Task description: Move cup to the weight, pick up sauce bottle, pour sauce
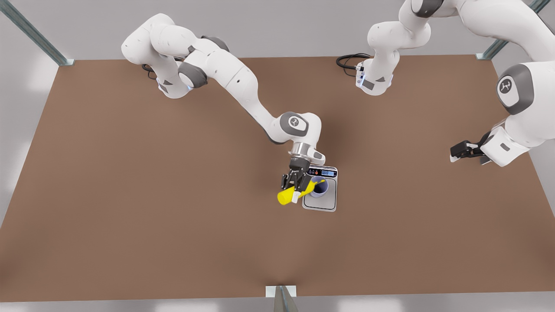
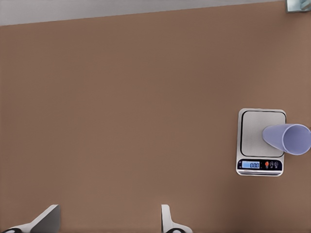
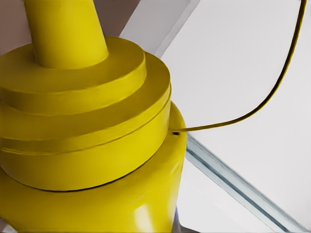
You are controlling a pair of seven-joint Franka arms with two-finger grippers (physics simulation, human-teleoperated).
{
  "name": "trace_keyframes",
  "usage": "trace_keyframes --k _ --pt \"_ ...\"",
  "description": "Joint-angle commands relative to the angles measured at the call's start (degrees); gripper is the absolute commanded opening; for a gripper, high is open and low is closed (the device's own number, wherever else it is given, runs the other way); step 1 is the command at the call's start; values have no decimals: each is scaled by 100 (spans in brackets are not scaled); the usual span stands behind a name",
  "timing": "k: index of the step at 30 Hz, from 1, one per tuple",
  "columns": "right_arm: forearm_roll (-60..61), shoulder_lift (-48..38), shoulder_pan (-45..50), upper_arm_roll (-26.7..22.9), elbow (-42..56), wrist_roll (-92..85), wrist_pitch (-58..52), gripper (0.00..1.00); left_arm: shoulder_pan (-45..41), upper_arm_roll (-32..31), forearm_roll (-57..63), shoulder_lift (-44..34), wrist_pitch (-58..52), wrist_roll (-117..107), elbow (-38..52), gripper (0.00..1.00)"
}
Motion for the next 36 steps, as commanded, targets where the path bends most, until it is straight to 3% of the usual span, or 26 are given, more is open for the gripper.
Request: trace_keyframes --k 1,8,21,26,29,32,36 --pt "-47 0 0 -1 -9 -2 -1 55 -1 0 1 0 0 0 0 100" --pt "-574 149 0 -10 -18 -37 -10 55 -1 -9 1 -18 0 0 0 100" --pt "-469 70 -44 43 -9 -28 -63 55 -1 -9 9 -27 9 0 0 100" --pt "1218 -642 -272 16 -325 -160 60 55 -1 -35 150 -36 53 0 18 100" --pt "2018 -642 -431 16 -387 -81 60 55 -1 -35 150 -27 53 0 53 100" --pt "3626 -1002 -887 8 -457 -441 596 55 -1 -35 150 -27 53 0 53 100" --pt "5743 -1380 -1678 8 -668 -2365 1247 55 -1 -35 150 -18 53 0 53 100"
